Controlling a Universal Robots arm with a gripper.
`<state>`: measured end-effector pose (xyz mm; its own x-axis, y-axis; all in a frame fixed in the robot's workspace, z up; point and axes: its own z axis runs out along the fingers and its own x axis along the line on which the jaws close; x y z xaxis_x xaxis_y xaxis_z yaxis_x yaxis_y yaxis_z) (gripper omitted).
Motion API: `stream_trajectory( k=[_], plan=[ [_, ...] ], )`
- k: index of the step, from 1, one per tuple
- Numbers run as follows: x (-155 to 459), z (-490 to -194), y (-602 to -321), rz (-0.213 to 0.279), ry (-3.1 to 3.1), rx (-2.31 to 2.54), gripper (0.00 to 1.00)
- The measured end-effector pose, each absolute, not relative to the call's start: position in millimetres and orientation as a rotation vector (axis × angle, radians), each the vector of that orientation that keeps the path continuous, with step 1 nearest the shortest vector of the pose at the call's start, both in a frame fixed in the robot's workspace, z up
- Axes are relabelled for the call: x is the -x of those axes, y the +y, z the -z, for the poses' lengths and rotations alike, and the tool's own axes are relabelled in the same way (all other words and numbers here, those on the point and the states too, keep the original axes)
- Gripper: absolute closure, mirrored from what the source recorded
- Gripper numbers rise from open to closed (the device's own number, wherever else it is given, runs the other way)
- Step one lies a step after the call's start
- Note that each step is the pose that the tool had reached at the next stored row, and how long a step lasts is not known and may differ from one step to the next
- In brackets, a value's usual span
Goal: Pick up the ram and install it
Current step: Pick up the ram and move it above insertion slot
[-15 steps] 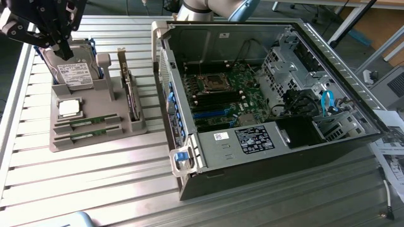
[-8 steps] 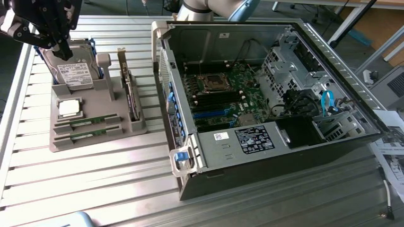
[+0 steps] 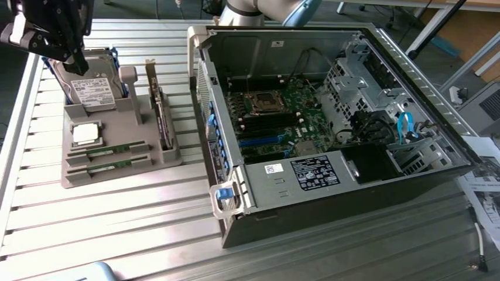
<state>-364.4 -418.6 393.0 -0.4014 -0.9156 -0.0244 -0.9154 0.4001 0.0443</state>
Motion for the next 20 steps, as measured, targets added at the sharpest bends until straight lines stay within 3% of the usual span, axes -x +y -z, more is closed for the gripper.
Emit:
stream_trajectory(
  k=[20],
  plan=[
    [364.4, -392.9, -418.6, 0.076, -2.247, -2.175, 0.9]
  ],
)
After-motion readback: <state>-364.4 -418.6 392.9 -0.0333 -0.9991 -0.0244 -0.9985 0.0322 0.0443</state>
